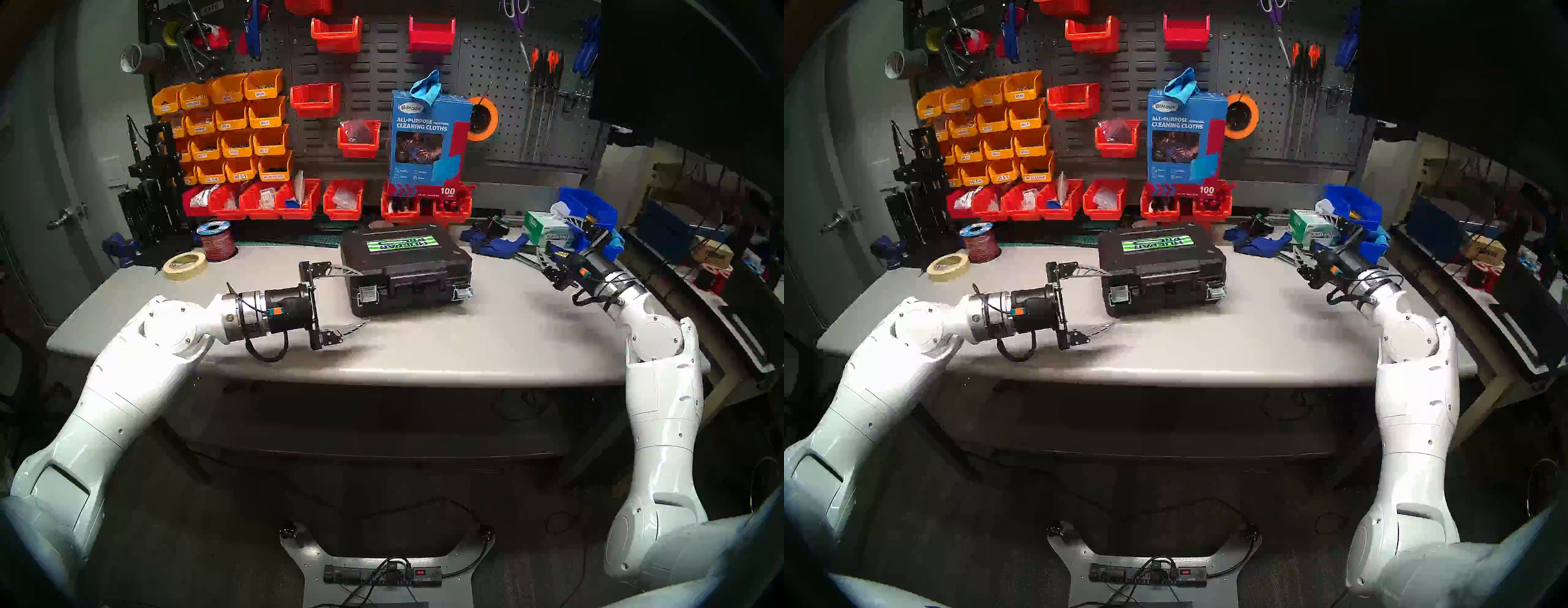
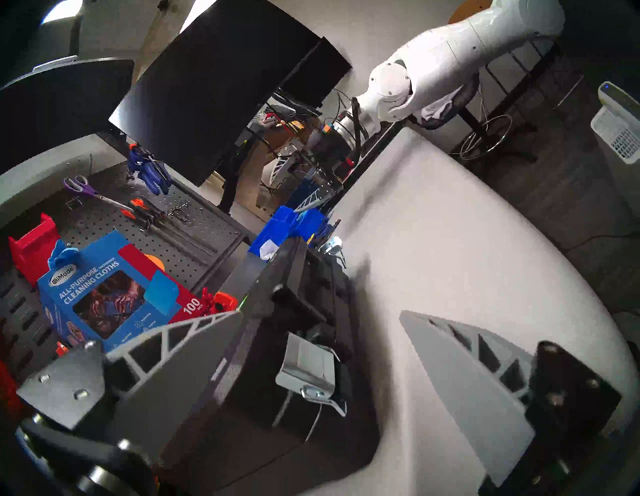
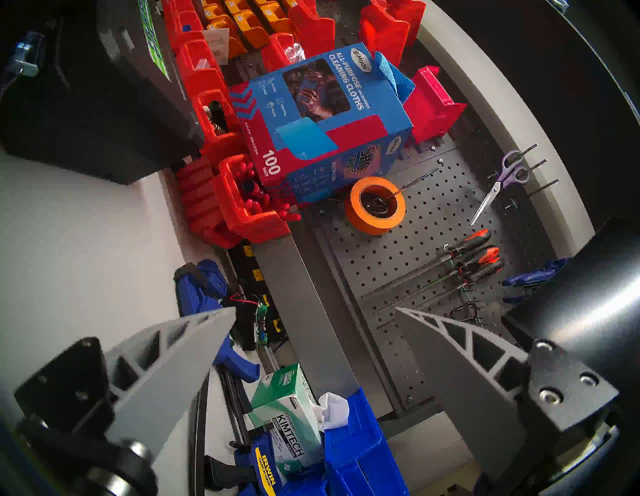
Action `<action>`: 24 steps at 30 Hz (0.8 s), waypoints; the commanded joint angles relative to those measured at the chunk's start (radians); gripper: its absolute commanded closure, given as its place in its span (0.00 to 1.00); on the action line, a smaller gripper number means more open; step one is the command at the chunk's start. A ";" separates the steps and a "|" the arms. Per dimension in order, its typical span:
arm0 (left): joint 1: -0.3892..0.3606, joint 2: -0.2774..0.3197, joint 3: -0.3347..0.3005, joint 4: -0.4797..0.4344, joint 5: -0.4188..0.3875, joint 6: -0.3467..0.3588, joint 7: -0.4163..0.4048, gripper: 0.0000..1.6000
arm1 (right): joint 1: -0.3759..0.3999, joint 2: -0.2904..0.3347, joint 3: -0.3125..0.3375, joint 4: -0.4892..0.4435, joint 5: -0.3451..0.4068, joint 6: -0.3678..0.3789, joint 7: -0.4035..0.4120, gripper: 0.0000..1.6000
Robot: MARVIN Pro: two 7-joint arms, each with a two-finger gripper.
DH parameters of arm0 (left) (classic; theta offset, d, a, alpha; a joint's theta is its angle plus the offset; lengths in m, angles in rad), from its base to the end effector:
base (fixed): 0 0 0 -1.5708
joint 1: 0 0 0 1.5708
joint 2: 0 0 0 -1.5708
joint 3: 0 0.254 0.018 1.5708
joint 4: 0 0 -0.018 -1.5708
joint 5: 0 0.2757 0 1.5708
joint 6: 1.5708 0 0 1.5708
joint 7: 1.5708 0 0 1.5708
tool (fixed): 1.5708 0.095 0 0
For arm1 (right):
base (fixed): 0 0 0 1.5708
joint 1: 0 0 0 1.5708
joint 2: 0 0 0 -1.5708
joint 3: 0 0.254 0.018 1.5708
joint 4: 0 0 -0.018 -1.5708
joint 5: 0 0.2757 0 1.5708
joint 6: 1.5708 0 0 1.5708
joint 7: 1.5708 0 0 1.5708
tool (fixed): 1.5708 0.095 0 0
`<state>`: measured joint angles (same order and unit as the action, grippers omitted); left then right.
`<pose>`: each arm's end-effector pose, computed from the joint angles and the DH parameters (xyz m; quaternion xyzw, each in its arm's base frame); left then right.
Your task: Open the tool box
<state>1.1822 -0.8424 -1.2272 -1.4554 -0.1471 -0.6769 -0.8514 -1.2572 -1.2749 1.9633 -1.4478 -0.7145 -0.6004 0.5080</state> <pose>0.3977 0.0412 -0.1744 0.3519 -0.6466 0.6717 0.0830 0.4228 -0.1631 -0.1502 0.4658 0.4531 0.6927 0.3129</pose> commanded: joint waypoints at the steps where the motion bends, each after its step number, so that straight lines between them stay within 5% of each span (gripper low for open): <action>1: -0.040 -0.027 -0.013 0.011 0.060 0.024 0.043 0.00 | 0.015 0.002 -0.001 -0.013 0.000 0.001 -0.002 0.00; 24: -0.024 -0.040 -0.005 -0.031 0.110 0.063 0.047 0.00 | 0.015 0.001 0.001 -0.013 -0.001 0.000 -0.001 0.00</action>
<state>1.1599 -0.8851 -1.2284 -1.4611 -0.0384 -0.6126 -0.8058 -1.2564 -1.2763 1.9648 -1.4478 -0.7157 -0.6005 0.5096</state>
